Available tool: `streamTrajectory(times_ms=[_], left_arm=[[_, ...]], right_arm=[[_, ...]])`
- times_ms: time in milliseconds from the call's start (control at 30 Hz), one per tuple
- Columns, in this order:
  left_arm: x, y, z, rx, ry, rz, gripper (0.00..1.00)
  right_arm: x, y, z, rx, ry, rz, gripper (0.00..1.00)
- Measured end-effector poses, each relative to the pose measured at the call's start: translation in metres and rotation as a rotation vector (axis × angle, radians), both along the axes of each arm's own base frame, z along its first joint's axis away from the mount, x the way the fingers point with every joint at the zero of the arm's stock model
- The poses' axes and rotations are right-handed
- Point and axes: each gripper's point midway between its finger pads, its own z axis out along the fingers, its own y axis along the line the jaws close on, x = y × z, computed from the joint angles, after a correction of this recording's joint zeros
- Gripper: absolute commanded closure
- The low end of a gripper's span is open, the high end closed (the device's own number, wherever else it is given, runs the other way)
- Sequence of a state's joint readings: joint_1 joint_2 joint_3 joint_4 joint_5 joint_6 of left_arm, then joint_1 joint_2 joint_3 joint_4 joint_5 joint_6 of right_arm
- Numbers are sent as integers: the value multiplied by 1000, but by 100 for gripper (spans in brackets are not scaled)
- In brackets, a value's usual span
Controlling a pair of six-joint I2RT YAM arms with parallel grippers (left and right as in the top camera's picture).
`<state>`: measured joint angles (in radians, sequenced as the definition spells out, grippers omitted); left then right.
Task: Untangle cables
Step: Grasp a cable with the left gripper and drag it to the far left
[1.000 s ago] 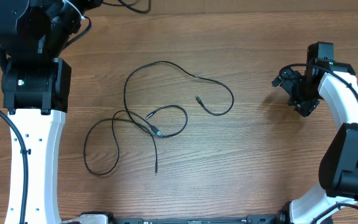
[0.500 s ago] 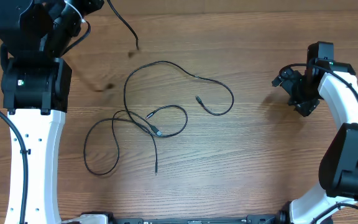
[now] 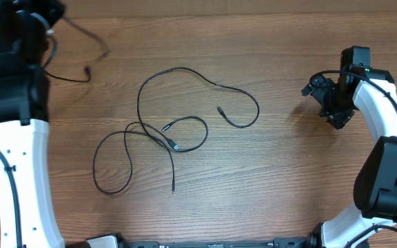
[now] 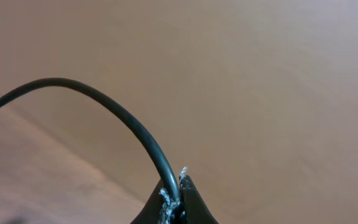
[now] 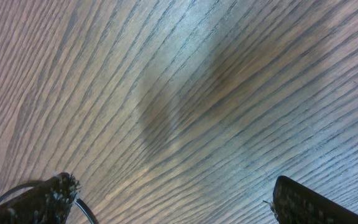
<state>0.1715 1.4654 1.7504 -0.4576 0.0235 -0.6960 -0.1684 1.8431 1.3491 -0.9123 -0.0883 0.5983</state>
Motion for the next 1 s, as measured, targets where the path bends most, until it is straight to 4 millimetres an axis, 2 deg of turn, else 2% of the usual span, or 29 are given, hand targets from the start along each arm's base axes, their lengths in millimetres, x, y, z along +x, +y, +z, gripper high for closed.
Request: streamTrajectory(times_ms=[100, 233, 400, 533, 600, 700, 800, 867, 933, 1000], left_arm=[[-4, 32, -9, -22, 26, 47, 96], [-2, 60, -20, -66, 37, 47, 96], [11, 70, -43, -119, 75, -22, 96], [36, 77, -62, -149, 68, -103, 96], [54, 81, -58, -132, -6, -172, 96], [74, 88, -39, -79, -164, -274, 96], [73, 94, -22, -16, -271, -350, 96], [67, 99, -22, -3, -268, -372, 96], [63, 105, -37, -19, -203, -371, 96], [60, 111, -65, -55, -97, -357, 96]], right_arm=[[0, 0, 0, 0, 0, 0, 0], [0, 0, 0, 0, 0, 0, 0], [0, 0, 0, 0, 0, 0, 0], [0, 0, 0, 0, 0, 0, 0], [0, 0, 0, 1, 1, 0, 0], [0, 0, 0, 0, 0, 0, 0], [0, 0, 0, 0, 0, -1, 0], [0, 0, 0, 0, 0, -1, 0], [0, 0, 0, 0, -1, 0, 0], [0, 0, 0, 0, 0, 0, 0]])
